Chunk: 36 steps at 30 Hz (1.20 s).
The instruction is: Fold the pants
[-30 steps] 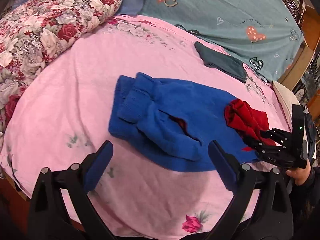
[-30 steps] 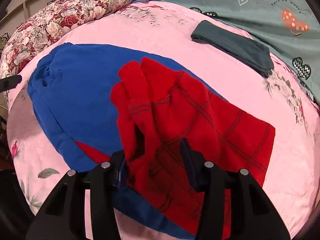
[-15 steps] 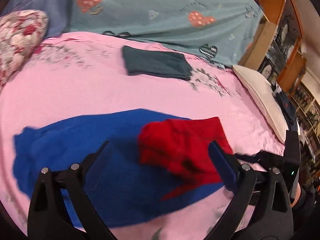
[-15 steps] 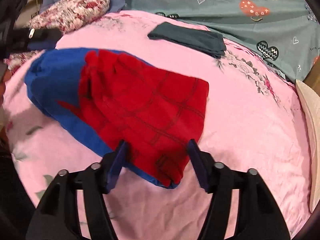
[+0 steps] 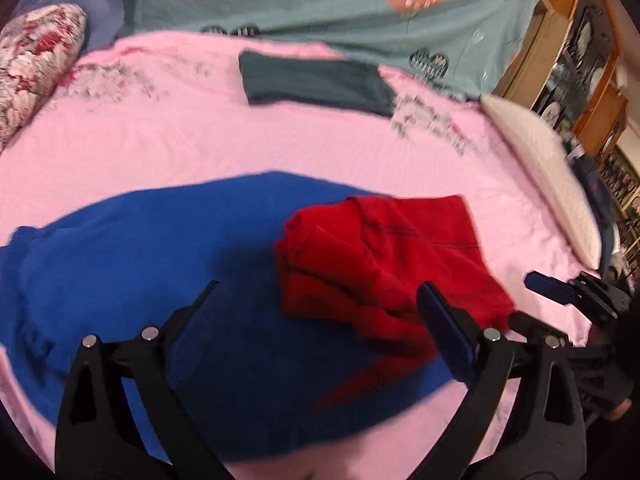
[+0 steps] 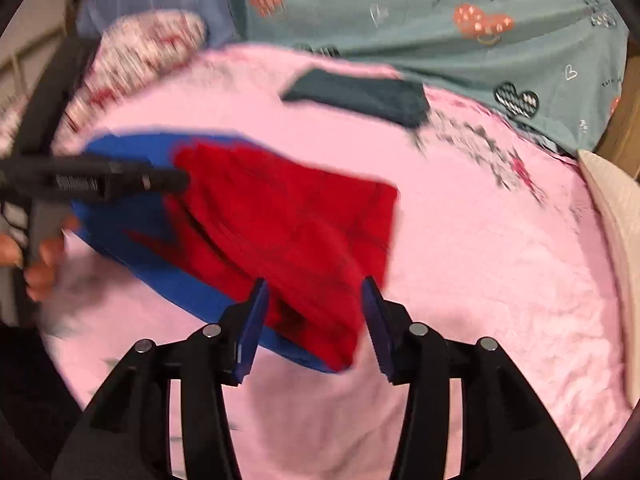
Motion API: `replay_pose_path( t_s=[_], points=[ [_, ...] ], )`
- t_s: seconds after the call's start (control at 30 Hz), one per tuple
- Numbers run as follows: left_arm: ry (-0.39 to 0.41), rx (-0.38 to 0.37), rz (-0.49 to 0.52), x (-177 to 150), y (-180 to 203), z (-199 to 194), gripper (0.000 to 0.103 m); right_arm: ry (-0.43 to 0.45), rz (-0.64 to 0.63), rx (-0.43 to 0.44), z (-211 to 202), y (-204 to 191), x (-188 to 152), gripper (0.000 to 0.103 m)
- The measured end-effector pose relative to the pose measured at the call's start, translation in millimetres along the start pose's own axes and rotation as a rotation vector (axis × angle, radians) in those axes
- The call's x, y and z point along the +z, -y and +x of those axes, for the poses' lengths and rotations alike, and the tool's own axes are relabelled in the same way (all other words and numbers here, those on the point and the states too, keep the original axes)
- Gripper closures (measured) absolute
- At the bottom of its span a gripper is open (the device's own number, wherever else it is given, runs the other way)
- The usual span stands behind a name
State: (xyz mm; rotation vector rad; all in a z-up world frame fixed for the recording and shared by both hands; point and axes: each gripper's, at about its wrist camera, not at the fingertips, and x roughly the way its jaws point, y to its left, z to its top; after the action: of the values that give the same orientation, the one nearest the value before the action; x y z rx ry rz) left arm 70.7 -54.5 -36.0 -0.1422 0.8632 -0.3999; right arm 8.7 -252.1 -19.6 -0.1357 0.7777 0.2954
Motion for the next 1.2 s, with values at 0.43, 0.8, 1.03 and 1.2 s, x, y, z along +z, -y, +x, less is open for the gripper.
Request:
replay_pose_path(
  t_s=[0.43,0.8,1.03,1.2],
  points=[
    [0.084,0.036,-0.527,-68,-148,-94,0.007,0.055,-0.083,0.206,22,-76,14,0.031],
    [0.103,0.047,-0.689,-61,-174,-65,0.008,0.042,-0.088,0.208,27,-87,7,0.031],
    [0.056,-0.017,-0.744,-62,-187,-47,0.088,0.056,-0.095,0.178,23,-86,3,0.031],
    [0.095,-0.033,-0.715,-60,-182,-53,0.091,0.057,-0.018,0.136,25,-65,5,0.031]
  ],
)
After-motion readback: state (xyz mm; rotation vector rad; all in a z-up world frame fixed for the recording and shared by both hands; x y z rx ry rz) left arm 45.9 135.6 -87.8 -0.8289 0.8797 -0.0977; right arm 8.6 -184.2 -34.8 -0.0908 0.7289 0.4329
